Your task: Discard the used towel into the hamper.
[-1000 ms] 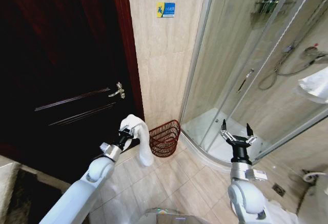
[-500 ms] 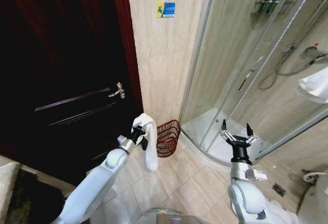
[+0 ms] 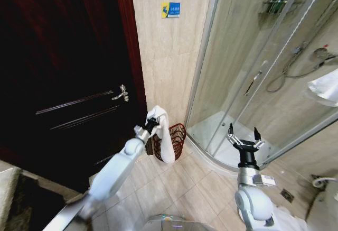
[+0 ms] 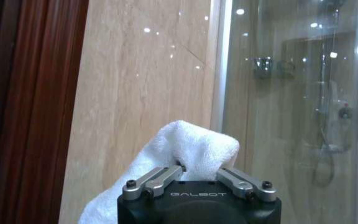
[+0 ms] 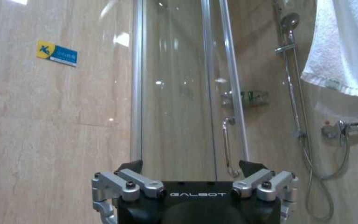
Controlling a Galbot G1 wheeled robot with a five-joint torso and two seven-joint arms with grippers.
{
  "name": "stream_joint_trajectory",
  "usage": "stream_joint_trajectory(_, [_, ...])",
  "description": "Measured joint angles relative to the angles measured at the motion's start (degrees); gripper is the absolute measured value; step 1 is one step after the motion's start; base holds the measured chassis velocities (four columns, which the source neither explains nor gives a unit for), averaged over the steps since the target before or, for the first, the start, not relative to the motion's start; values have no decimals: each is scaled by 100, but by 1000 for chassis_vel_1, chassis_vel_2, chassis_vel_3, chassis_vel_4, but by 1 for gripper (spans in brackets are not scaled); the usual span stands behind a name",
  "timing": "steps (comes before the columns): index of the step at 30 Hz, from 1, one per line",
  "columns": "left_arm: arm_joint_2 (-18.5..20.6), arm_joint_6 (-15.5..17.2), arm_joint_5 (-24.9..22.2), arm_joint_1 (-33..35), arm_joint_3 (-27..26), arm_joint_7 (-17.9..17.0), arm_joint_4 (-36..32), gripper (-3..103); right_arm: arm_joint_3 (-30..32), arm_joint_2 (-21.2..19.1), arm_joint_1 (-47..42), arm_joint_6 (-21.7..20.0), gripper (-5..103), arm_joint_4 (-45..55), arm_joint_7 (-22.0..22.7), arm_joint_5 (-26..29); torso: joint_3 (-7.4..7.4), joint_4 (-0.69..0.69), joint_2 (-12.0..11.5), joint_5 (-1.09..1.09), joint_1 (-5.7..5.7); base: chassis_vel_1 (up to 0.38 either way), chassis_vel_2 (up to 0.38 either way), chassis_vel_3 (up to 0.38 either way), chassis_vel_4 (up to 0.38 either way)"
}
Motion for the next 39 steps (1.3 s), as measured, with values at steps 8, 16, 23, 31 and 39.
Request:
stream_joint_trajectory(8, [-263,-68,-14,-669,243,4,603,4,0,0,0,0,100,0,0,0,0,1,0,0,-1,0,0,0,0])
stream_joint_trajectory(16, [-392,-164,-3,-1253,467,40,1072,4,0,0,0,0,100,0,0,0,0,1,0,0,0,0,0,0,0])
stream_joint_trajectory(23, [-565,-279,19,-1624,539,129,1366,4,0,0,0,0,100,0,0,0,0,1,0,0,-1,0,0,0,0])
stream_joint_trajectory(31, [-659,-360,95,-1919,685,197,1620,4,0,0,0,0,100,0,0,0,-1,0,0,0,-1,0,0,0,0])
stream_joint_trajectory(39, [-622,-571,390,-1522,841,325,1872,4,0,0,0,0,100,0,0,0,-1,1,1,-1,-1,0,0,0,0])
